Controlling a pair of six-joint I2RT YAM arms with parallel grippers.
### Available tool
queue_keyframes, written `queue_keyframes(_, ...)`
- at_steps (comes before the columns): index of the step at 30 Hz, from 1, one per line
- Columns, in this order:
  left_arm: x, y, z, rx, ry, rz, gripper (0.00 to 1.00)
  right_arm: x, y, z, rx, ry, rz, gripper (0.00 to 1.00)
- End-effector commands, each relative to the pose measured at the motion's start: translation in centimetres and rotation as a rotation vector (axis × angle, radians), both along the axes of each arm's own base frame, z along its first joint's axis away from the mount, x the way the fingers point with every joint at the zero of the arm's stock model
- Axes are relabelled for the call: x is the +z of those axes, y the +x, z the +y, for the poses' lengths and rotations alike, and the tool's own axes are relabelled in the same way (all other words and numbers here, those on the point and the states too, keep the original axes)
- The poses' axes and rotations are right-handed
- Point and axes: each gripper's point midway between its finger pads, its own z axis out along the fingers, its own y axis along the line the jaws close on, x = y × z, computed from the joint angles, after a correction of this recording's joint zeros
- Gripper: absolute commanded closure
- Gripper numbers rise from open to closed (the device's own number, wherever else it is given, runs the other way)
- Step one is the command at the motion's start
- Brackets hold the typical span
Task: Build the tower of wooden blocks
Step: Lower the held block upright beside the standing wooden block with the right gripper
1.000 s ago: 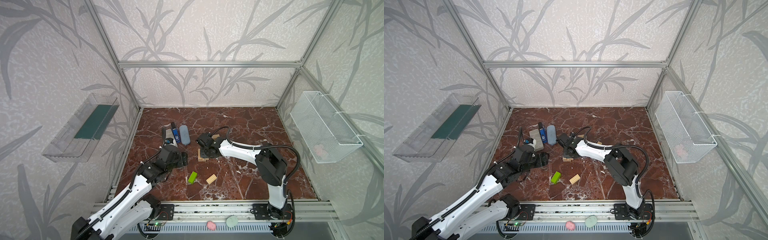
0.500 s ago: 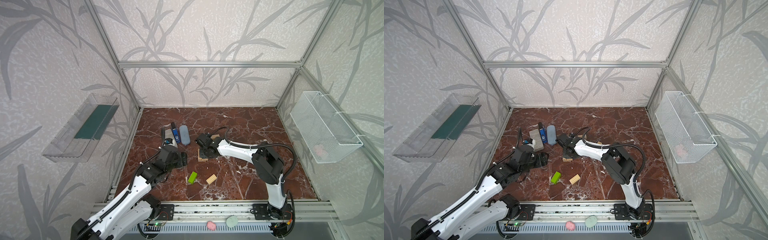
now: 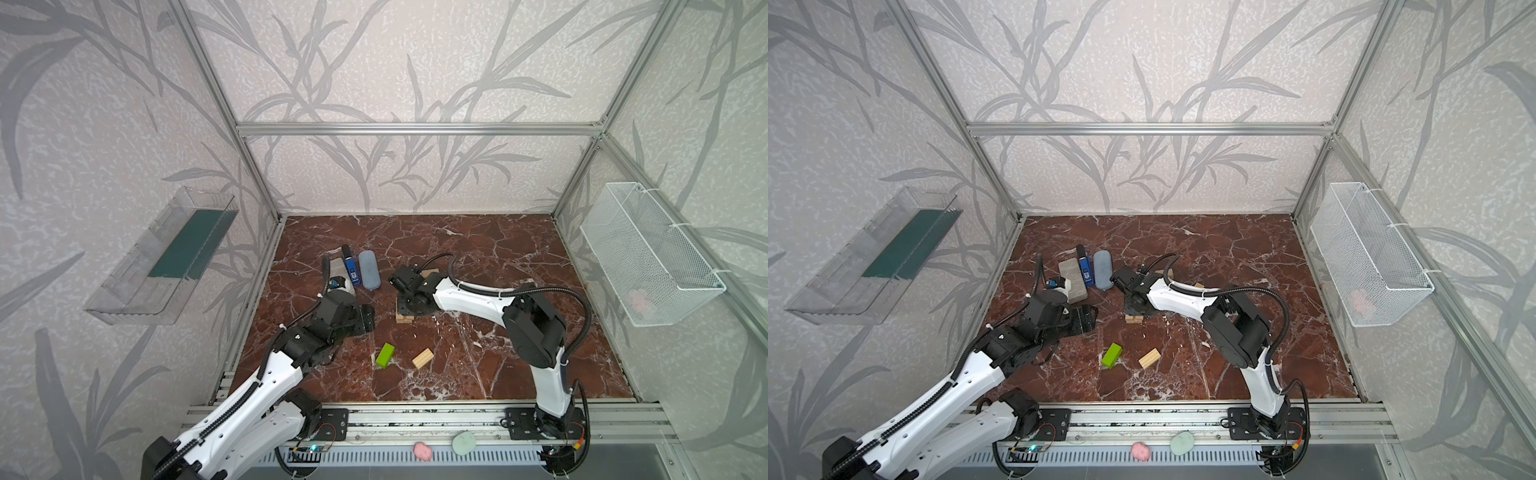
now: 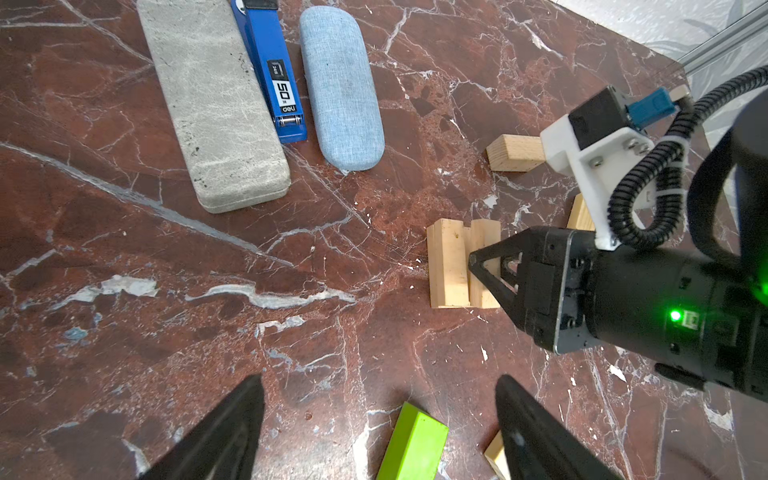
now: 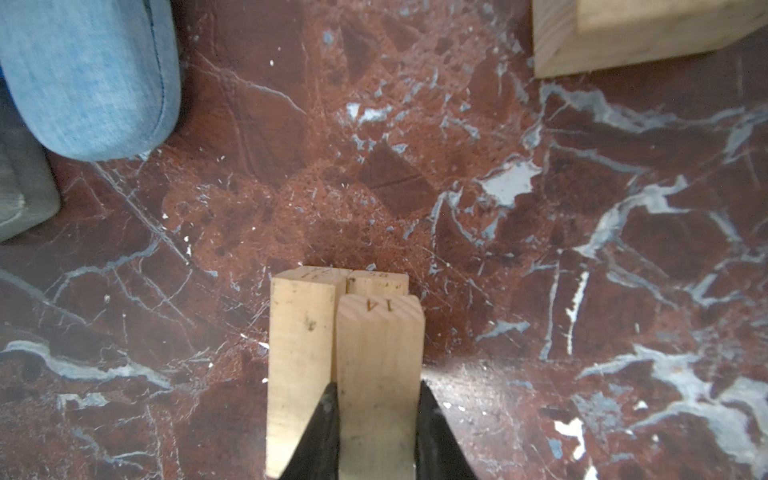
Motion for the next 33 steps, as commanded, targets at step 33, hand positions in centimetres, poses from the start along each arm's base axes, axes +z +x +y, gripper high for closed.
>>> queue_keyframes(33, 0.3, -0.2, 0.4, 0.009, -0.001, -0.001, 0.14, 3.4, 0.2, 0.5, 0.015, 0.075, -0.044, 0.66)
